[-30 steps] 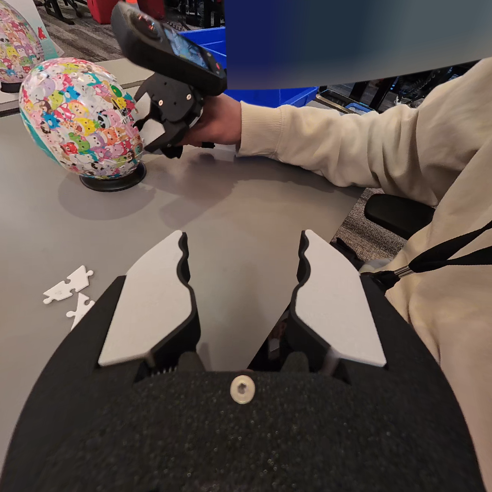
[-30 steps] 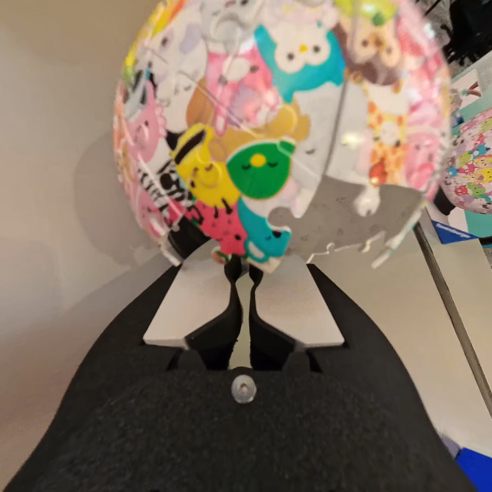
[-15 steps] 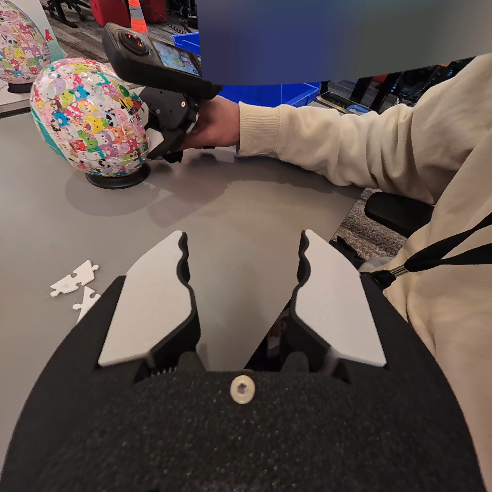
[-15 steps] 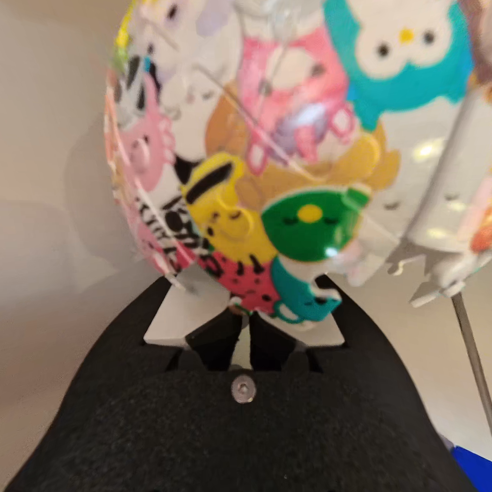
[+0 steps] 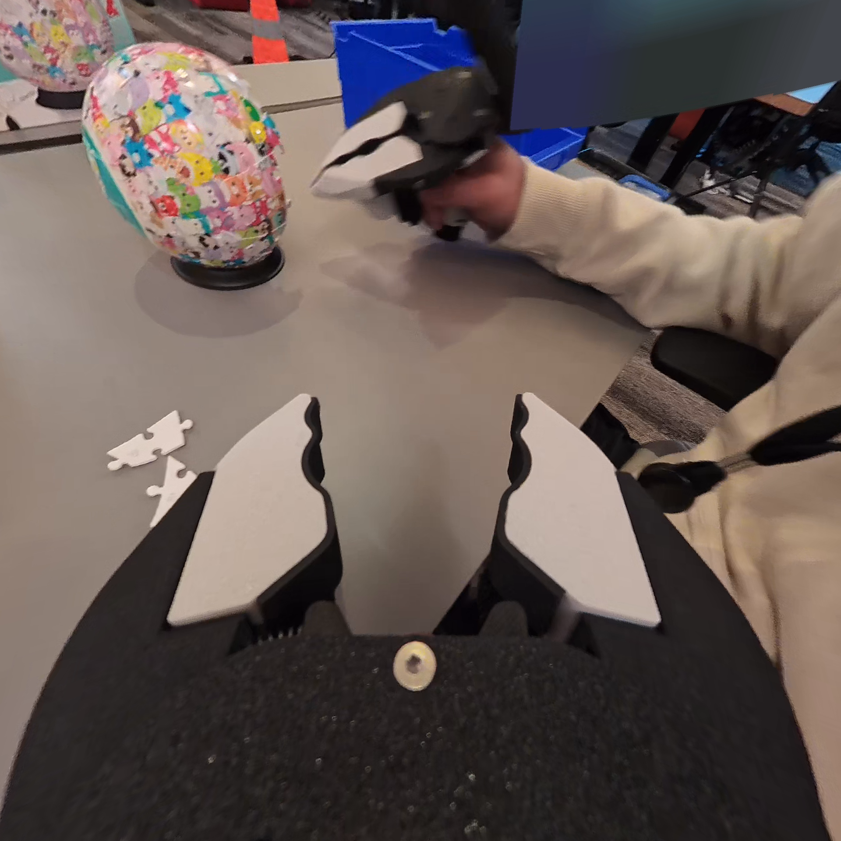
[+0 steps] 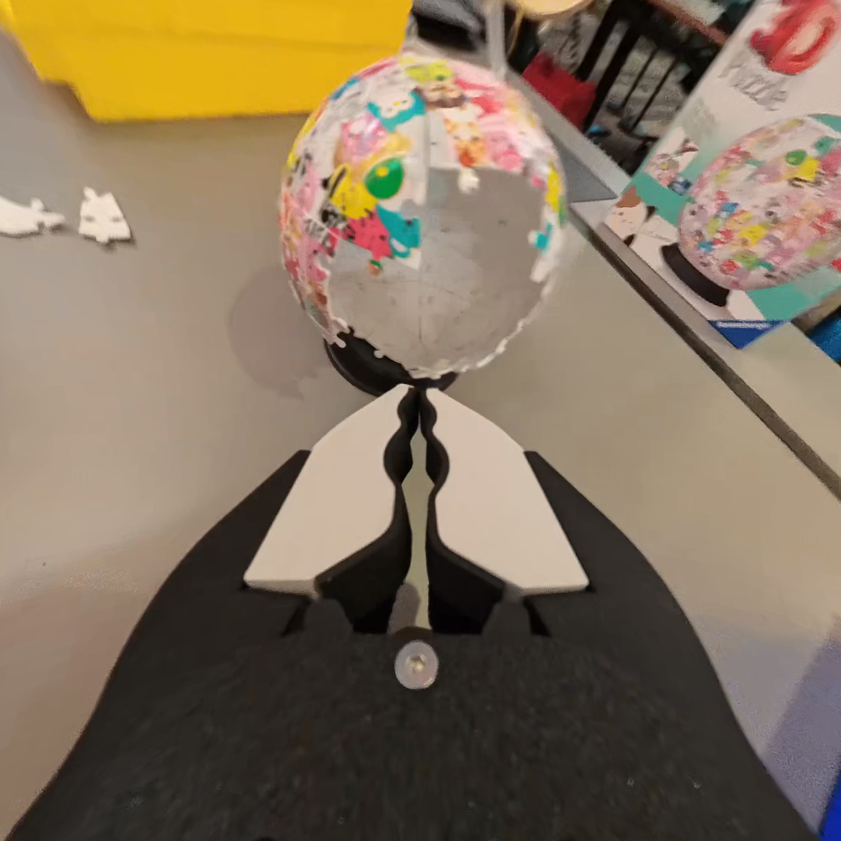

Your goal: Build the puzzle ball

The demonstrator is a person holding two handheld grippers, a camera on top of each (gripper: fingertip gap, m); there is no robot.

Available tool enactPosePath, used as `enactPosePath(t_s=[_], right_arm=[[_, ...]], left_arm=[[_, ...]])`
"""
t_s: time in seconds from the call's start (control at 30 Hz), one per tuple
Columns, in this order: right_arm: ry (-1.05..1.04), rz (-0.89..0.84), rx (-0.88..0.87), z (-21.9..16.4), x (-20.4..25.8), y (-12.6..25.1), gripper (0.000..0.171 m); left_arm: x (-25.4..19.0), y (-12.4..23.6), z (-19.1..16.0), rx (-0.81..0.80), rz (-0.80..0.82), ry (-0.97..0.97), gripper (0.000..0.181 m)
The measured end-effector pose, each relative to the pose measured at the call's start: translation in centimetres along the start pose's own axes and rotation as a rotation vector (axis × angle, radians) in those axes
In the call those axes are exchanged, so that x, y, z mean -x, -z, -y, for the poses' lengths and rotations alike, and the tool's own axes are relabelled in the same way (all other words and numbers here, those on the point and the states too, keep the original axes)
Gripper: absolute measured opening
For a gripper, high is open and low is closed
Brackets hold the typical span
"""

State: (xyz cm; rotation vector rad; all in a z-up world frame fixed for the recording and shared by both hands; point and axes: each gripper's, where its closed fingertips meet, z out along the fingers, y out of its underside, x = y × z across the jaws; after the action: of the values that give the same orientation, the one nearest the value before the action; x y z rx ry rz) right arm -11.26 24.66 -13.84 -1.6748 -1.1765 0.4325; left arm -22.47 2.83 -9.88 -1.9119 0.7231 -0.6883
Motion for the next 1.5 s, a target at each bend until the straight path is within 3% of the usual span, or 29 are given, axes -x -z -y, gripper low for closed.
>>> enactPosePath(t_s=[0.07, 0.13, 0.37, 0.6, 0.67, 0.83, 0.9, 1.13, 1.27, 1.5], right_arm=[[-0.029, -0.016, -0.035, -0.5, -0.6, 1.1, 0.0], [-0.014, -0.038, -0.019, -0.6, -1.3, 1.6, 0.024], [-0.039, 0.014, -0.035, -0.7, -1.1, 0.7, 0.026], [-0.088, 0.058, -0.155, 1.0, 1.4, 2.6, 0.027], [-0.13, 0.142, -0.187, 1.8, 3.6, 3.6, 0.033], [-0.219, 0.051, -0.089, 1.7, 4.6, 3.9, 0.033], [-0.299, 0.05, -0.046, 1.7, 6.3, 4.0, 0.033], [-0.229, 0.124, -0.024, 3.3, 15.5, 3.5, 0.031], [-0.082, 0.08, -0.046, 3.7, 16.2, 3.9, 0.028], [-0.112, 0.1, -0.115, 4.2, 16.9, 6.3, 0.024]], left_arm=[[0.5, -0.4, 0.0, 0.008, 0.028, 0.008, 0.079], [1.3, -0.7, 0.0, 0.029, 0.075, 0.028, 0.079], [3.6, -1.5, 0.0, 0.063, 0.168, -0.015, 0.081], [7.7, 3.6, -2.2, 0.082, 0.248, -0.007, 0.074], [9.0, 4.8, -2.3, 0.057, 0.255, 0.013, 0.07], [10.3, 5.6, -2.1, 0.012, 0.234, 0.051, 0.07], [10.3, 5.3, -2.4, 0.032, 0.214, 0.047, 0.07], [10.5, 2.4, -5.4, 0.265, 0.171, -0.051, 0.061], [12.3, 0.8, -6.6, 0.38, 0.239, -0.146, 0.054], [13.2, -0.4, -7.7, 0.443, 0.237, -0.11, 0.05]])
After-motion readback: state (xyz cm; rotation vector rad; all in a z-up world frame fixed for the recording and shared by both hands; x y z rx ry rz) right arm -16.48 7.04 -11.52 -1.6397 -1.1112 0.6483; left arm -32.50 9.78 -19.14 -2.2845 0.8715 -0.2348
